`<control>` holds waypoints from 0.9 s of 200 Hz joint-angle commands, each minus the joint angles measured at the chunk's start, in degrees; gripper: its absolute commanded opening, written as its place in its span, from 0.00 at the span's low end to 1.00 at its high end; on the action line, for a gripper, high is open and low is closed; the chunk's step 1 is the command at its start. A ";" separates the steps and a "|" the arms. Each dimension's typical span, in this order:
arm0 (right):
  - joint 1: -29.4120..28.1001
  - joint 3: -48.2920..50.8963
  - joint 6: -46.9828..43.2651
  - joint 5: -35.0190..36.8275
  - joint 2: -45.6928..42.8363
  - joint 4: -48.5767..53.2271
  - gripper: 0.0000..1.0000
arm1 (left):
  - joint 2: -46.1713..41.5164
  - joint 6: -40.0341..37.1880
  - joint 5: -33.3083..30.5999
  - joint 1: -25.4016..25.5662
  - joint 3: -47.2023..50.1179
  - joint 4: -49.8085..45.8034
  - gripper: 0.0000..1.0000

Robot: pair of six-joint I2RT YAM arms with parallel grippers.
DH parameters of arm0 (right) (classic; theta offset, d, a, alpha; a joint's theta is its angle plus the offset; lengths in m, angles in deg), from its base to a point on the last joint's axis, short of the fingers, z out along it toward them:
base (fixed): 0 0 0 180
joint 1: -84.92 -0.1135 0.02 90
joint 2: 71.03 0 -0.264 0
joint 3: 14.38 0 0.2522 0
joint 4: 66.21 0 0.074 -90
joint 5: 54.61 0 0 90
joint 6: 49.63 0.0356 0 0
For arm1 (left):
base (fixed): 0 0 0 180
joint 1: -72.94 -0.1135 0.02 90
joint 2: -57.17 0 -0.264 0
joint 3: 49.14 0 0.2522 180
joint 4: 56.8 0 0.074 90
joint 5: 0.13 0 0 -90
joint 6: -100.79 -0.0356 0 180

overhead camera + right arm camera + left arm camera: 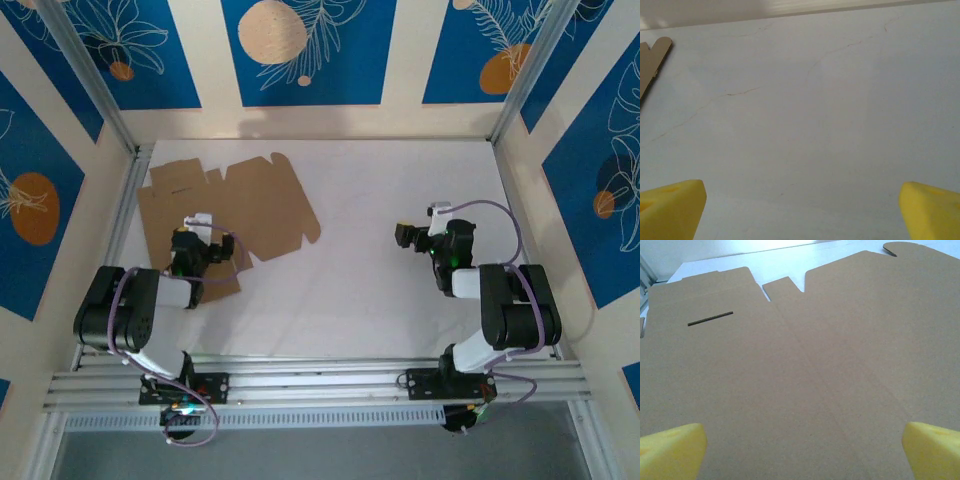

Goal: Fold the paper box

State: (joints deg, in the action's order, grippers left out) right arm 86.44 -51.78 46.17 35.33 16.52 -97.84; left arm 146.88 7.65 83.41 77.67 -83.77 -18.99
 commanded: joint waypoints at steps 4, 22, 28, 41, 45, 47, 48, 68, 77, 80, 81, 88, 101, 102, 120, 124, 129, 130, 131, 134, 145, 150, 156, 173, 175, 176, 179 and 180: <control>0.22 -0.74 -0.36 -0.74 -0.05 -0.20 0.99 | -0.33 0.32 1.45 -0.33 -0.70 1.78 1.00; 0.15 -0.71 -0.40 -0.65 -0.10 -0.15 0.99 | -0.29 0.32 1.52 -0.31 -0.73 1.73 1.00; 0.15 -0.73 -0.35 -0.63 -0.10 -0.17 0.99 | -0.33 0.41 1.60 -0.27 -0.80 1.49 1.00; 0.15 -0.72 -0.36 -0.65 -0.10 -0.15 0.99 | -0.33 0.48 1.73 -0.38 -0.85 1.42 1.00; 0.17 -0.75 -0.36 -0.65 -0.09 -0.21 0.99 | -0.33 0.43 1.77 -0.35 -0.82 1.50 1.00; 0.16 -0.76 -0.36 -0.65 -0.09 -0.16 0.99 | -0.31 0.48 1.79 -0.34 -0.77 1.56 1.00; 0.15 -0.73 -0.35 -0.65 -0.10 -0.15 0.99 | -0.36 0.49 1.80 -0.34 -0.77 1.58 1.00; 0.15 -0.71 -0.44 -0.54 -0.05 -0.21 0.99 | -0.33 0.39 1.72 -0.37 -0.74 1.67 1.00; 0.15 -0.71 -0.47 -0.52 -0.09 -0.22 0.99 | -0.33 0.24 1.64 -0.26 -0.67 1.77 1.00; 0.18 -0.73 -0.45 -0.49 -0.10 -0.18 0.99 | -0.28 0.16 1.55 -0.23 -0.63 1.84 1.00; 0.17 -0.76 -0.44 -0.53 -0.10 -0.21 0.99 | -0.26 0.15 1.54 -0.20 -0.60 1.85 1.00; 0.15 -0.71 -0.46 -0.47 -0.05 -0.21 0.99 | -0.30 -0.14 1.54 0.00 -0.45 2.02 1.00; 0.06 -0.76 -0.44 -0.47 -0.10 -0.21 0.99 | -0.33 -0.64 1.56 0.47 -0.34 2.36 1.00; 0.06 -0.74 -0.44 -0.47 -0.10 -0.17 0.99 | -0.33 -0.64 1.55 0.51 -0.33 2.38 1.00; 0.07 -0.77 -0.49 -0.46 -0.10 -0.21 0.99 | -0.33 -0.64 1.36 0.63 -0.31 2.39 1.00; 0.13 -0.72 -0.36 -0.52 -0.05 -0.16 0.99 | -0.33 -0.63 1.28 0.66 -0.32 2.48 1.00; 0.15 -0.77 -0.38 -0.56 -0.07 -0.14 0.99 | -0.33 -0.73 1.19 0.65 -0.32 2.48 1.00; 0.15 -0.83 -0.37 -0.56 -0.09 -0.10 0.99 | -0.37 -0.73 1.19 0.73 -0.32 2.48 1.00; 0.15 -0.81 -0.40 -0.56 -0.09 -0.16 0.99 | -0.31 -0.73 1.14 0.77 -0.28 2.44 1.00; 0.15 -0.73 -0.35 -0.56 -0.10 -0.19 0.99 | -0.32 -0.73 1.10 0.80 -0.25 2.48 1.00; 0.15 -0.75 -0.32 -0.63 -0.13 -0.16 0.99 | -0.33 -0.73 1.10 0.79 -0.32 2.48 1.00; 0.22 -0.78 -0.27 -0.65 -0.10 -0.16 0.99 | -0.26 -0.73 1.10 0.76 -0.39 2.39 1.00; 0.28 -0.74 -0.22 -0.89 -0.09 -0.22 0.99 | -0.32 -0.77 1.14 0.80 -0.38 2.37 1.00; 0.72 -0.52 0.08 -1.69 -0.21 -0.58 0.99 | -0.33 -0.73 1.09 0.80 -0.41 2.39 1.00; 0.80 -0.46 0.08 -1.81 -0.19 -0.58 0.99 | -0.33 -0.73 1.09 0.80 -0.41 2.39 1.00; 0.83 -0.45 0.08 -1.89 -0.19 -0.62 0.99 | -0.33 -0.73 1.14 0.81 -0.41 2.35 1.00; 0.85 -0.44 0.15 -2.15 -0.17 -0.70 0.99 | -0.33 -0.69 1.10 0.81 -0.41 2.37 1.00; 0.90 -0.40 0.16 -2.24 -0.18 -0.73 0.99 | -0.33 -0.71 1.10 0.76 -0.41 2.38 1.00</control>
State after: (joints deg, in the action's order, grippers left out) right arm 86.55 -51.78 46.20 35.11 16.52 -97.84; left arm 146.88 7.37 83.89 78.08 -83.75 -18.86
